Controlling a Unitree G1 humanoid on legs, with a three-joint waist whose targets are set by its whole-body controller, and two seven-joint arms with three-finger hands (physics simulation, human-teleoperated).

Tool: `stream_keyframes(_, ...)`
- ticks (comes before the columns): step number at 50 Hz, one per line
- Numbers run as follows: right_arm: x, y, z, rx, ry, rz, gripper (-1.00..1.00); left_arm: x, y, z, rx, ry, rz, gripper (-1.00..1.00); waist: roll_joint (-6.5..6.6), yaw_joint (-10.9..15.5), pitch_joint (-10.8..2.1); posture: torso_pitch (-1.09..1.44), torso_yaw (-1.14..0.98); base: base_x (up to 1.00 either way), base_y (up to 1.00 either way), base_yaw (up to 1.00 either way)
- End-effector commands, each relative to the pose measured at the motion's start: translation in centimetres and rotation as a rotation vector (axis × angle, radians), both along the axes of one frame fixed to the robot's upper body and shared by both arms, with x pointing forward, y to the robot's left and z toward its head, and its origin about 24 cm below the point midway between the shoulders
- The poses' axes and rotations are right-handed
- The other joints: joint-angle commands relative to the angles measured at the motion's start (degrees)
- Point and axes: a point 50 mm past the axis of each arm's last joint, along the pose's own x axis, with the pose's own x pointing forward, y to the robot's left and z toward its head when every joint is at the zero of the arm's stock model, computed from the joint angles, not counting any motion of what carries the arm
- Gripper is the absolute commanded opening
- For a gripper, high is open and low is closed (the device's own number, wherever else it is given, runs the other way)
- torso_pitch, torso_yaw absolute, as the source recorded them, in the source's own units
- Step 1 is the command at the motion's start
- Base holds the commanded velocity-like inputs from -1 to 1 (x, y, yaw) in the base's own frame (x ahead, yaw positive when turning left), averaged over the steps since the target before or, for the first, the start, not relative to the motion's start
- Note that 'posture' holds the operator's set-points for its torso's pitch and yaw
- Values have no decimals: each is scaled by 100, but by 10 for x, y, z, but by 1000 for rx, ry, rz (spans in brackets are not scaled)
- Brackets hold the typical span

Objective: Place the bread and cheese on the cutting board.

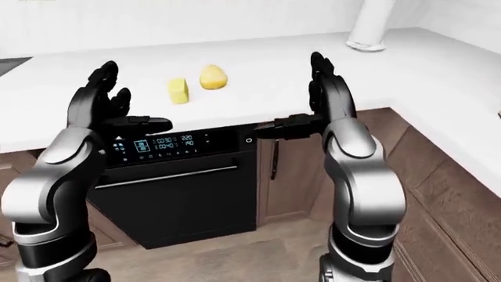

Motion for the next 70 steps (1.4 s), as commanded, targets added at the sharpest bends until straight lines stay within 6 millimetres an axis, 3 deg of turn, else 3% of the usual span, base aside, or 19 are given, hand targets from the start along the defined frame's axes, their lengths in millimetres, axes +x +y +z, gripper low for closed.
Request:
stream_keyframes(1,-3,-3,13,-9,-79,-24,100,-4,-6,19,7,-100,-31,100,14,-54,-310,0,0,-72,0,0)
stream_keyframes(3,-3,-3,14,-26,-92,-21,100,-4,-6,19,6,-100,-31,100,-96,-98,-355,0,0,-87,0,0)
stream_keyframes(4,-3,-4,16,-27,-97,-24,100,-4,-6,19,6,-100,-30,100,-225,-94,-44,0,0,0,0,0)
stream_keyframes(6,-5,-4,20,-26,-105,-28,100,-5,-7,21,4,-102,-32,100,-595,-56,-150,0,0,0,0,0)
stream_keyframes(8,-6,-4,18,-24,-107,-25,100,-4,-7,19,5,-101,-33,100,-388,-18,-218,0,0,0,0,0)
stream_keyframes(11,-5,-3,17,-22,-111,-21,100,-4,-8,17,6,-97,-35,100,-549,-46,-191,0,0,0,0,0)
stream_keyframes(16,-4,-3,18,-17,-116,-24,100,-4,-6,15,6,-96,-32,100,-457,-6,11,0,0,0,0,0)
stream_keyframes(20,-3,-2,18,-21,-120,-19,100,-4,-6,16,7,-97,-31,100,43,-52,-180,0,0,-3,0,0)
stream_keyframes(21,-3,-2,17,-21,-120,-19,100,-4,-6,16,8,-99,-28,100,-173,0,-113,0,0,0,0,0)
stream_keyframes(26,-1,-3,19,-24,-121,-22,100,-3,-6,18,10,-101,-26,100,-398,42,-272,0,0,0,0,0)
stream_keyframes(33,1,2,20,-10,-129,-1,100,-4,-8,20,12,-101,-32,100,-310,118,-419,0,0,0,0,5)
stream_keyframes(39,1,1,20,-13,-141,-6,100,-3,-7,18,11,-99,-29,100,-377,99,-206,0,0,0,0,71)
stream_keyframes(42,1,1,19,-20,-134,-10,100,-3,-7,18,11,-100,-30,100,-315,273,-384,0,0,0,0,33)
stream_keyframes(46,0,1,18,-36,-134,-25,100,-3,-7,17,11,-99,-30,100,-353,49,-233,0,0,0,0,60)
stream_keyframes(49,0,1,19,-43,-130,-36,100,-3,-7,17,12,-99,-30,100,-87,-16,-218,0,0,0,0,0)
stream_keyframes(58,-1,4,22,-45,-137,-18,100,-3,-7,17,12,-101,-31,100,-202,-13,-372,0,0,1,0,0)
stream_keyframes(62,0,4,21,-50,-136,-12,100,-3,-7,16,15,-101,-33,100,-227,49,-135,0,0,30,0,0)
stream_keyframes(67,1,4,20,-48,-131,-17,100,-3,-7,17,12,-101,-32,100,-741,70,-160,0,0,26,0,0)
stream_keyframes(70,1,4,21,-45,-135,-16,100,-3,-7,17,12,-101,-32,100,-640,92,-141,0,0,3,0,0)
